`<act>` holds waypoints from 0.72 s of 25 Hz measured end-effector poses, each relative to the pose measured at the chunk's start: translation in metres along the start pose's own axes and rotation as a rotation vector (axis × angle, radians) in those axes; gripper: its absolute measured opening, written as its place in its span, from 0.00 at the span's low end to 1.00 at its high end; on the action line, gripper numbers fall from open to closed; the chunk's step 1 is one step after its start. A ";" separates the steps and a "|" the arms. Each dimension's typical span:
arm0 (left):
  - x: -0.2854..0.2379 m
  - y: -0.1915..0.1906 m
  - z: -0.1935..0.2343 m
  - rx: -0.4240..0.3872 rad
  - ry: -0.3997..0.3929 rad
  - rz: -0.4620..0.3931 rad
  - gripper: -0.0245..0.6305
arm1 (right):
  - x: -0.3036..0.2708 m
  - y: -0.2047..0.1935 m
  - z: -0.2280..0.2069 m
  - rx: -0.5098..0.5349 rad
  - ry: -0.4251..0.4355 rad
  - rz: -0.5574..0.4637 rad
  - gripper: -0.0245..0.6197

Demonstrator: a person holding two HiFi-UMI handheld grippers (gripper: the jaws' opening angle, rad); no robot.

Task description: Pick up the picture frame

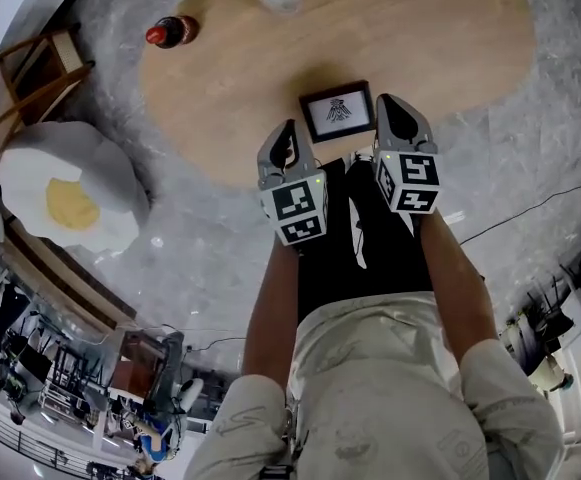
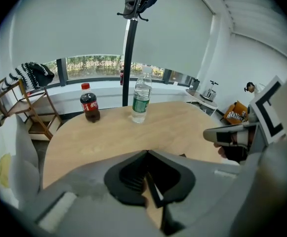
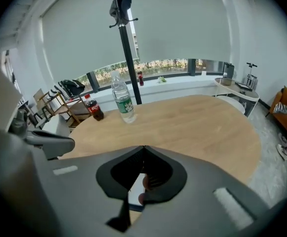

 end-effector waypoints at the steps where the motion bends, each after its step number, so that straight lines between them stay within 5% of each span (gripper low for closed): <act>1: -0.003 -0.005 -0.002 0.010 -0.005 0.012 0.04 | -0.002 -0.006 -0.001 0.000 0.002 0.017 0.04; 18: -0.047 -0.069 -0.026 0.158 -0.072 0.181 0.28 | -0.036 -0.079 -0.025 -0.034 0.023 0.231 0.19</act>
Point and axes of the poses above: the fingertips, and each gripper's own axes: x backward along the fingers, z to its left, y out of its top, the point moved 1 cm from there along x, backward along the fingers, and after that the axes turned 6 degrees about -x, right-handed, at the moved point
